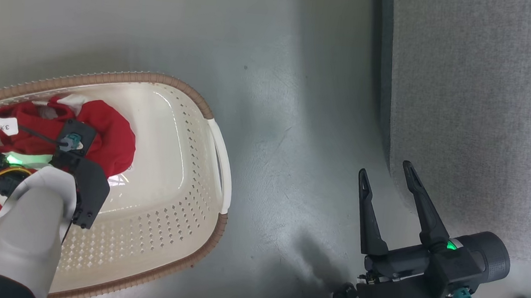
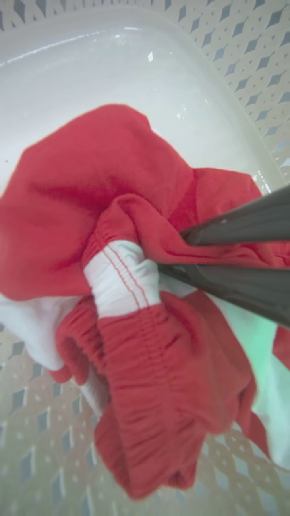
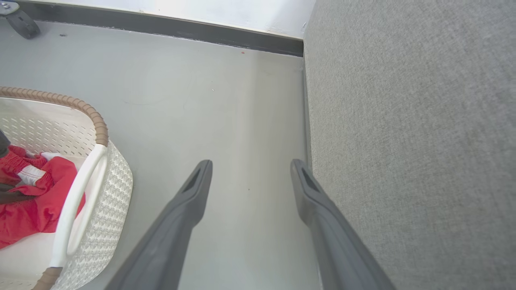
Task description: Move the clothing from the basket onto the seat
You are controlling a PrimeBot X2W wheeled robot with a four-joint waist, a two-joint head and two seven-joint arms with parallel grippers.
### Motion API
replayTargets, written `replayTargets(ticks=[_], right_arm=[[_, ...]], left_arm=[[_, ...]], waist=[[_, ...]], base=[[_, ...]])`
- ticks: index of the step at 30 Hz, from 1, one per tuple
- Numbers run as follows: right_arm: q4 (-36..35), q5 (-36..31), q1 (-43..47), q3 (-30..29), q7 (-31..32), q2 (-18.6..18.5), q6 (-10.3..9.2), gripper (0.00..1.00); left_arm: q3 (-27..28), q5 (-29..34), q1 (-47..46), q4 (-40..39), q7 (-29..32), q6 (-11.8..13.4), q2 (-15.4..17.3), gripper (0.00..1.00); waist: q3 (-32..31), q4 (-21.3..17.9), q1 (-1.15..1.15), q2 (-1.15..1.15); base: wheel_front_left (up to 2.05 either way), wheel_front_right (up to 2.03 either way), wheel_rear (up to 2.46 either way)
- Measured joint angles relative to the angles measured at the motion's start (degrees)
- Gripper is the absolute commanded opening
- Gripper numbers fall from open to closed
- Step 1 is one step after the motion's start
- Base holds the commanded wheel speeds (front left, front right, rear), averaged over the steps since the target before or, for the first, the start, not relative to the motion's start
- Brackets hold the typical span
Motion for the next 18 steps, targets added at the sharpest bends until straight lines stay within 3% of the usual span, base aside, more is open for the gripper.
replayTargets(ticks=[11, 18], right_arm=[[3.5, 0.9, -1.8, -0.7, 0.0, 0.0, -0.43, 1.0], [7.0, 2.8, -2.0, -1.0, 0.0, 0.0, -0.43, 1.0]], left_arm=[[0.3, -1.0, 2.1, 1.7, -3.3, -0.1, -1.6, 0.0], [0.1, -1.4, 4.6, 2.5, -5.8, -1.6, -2.8, 0.0]], waist=[[-4.8, 0.7, 0.0, 0.0], [-9.9, 1.1, 0.0, 0.0]], base=[[0.0, 0.0, 0.0], [0.0, 0.0, 0.0]])
